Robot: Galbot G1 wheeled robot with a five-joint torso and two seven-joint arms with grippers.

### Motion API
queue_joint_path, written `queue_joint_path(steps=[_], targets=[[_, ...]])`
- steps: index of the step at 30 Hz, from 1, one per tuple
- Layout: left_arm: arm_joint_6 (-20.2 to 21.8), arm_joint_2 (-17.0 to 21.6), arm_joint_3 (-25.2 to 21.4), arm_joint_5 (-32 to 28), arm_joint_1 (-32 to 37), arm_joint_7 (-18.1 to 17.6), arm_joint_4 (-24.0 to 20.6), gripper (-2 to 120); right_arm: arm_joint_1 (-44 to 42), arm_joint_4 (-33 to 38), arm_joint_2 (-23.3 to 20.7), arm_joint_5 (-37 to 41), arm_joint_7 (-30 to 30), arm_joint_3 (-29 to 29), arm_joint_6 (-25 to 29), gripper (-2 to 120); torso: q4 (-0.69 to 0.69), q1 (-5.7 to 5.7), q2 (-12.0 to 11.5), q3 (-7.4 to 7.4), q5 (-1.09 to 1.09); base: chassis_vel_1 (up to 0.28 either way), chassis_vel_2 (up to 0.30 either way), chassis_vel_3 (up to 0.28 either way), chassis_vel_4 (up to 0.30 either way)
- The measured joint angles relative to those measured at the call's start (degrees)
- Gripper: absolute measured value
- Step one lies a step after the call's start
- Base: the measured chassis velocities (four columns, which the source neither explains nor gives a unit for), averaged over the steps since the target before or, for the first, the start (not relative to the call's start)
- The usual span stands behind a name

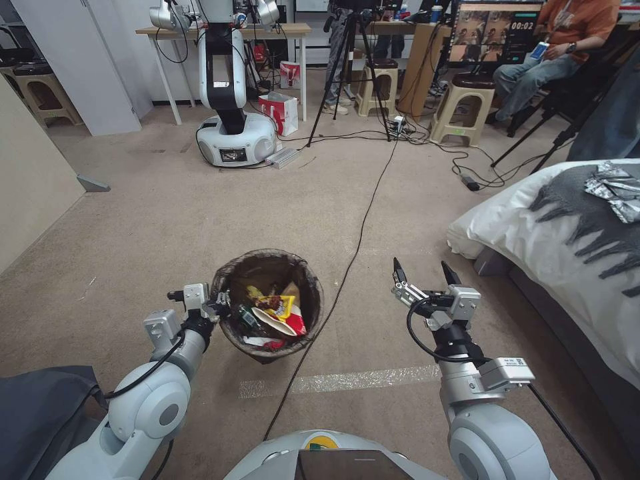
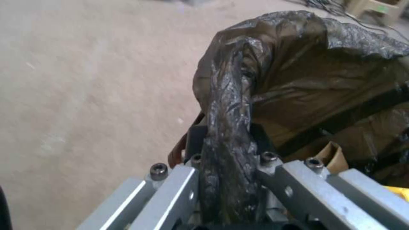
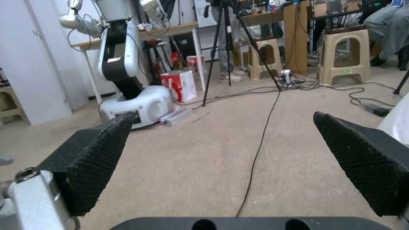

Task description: Pick up the trash bin, then pick up the garbage from the floor and place it into the trash bin.

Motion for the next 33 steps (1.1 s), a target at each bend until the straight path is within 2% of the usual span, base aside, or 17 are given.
queue_joint_path(steps=[1, 4, 13, 24, 33], targets=[[0.0, 0.0, 0.0, 0.0, 0.0, 0.0, 0.0, 5, 0.0, 0.0, 0.0, 0.0, 0.0, 0.0, 0.0, 99, 0.0, 0.0, 0.0, 0.0, 0.0, 0.0, 0.0, 0.0, 0.0], [1.8, 1.4, 1.2, -5.7, -2.0, -0.8, 1.1, 5, 0.2, -0.2, 0.3, 0.0, 0.1, 0.1, 0.0, 99, -0.01, 0.0, 0.0, 0.0, 0.0, 0.0, 0.0, 0.0, 0.0], [3.3, 2.0, 2.3, -10.3, -4.0, -1.5, 3.5, 5, 0.4, -0.4, 0.5, 0.0, 0.1, 0.2, 0.1, 99, -0.01, 0.0, 0.0, 0.0, 0.0, 0.0, 0.0, 0.0, 0.0], [4.2, 0.7, 4.0, -16.2, -6.8, -1.6, 11.4, 5, 1.1, -1.4, 0.6, 0.2, 0.2, -0.1, 0.1, 96, 0.0, 0.0, 0.0, 0.0, -0.01, 0.0, 0.0, 0.0, 0.0], [4.3, -1.5, 4.3, -16.3, -8.6, -0.6, 18.3, 5, 1.7, -2.0, 0.6, 0.1, 0.1, -1.0, 0.3, 94, -0.01, 0.0, 0.0, 0.0, -0.01, 0.0, 0.0, 0.0, 0.0]])
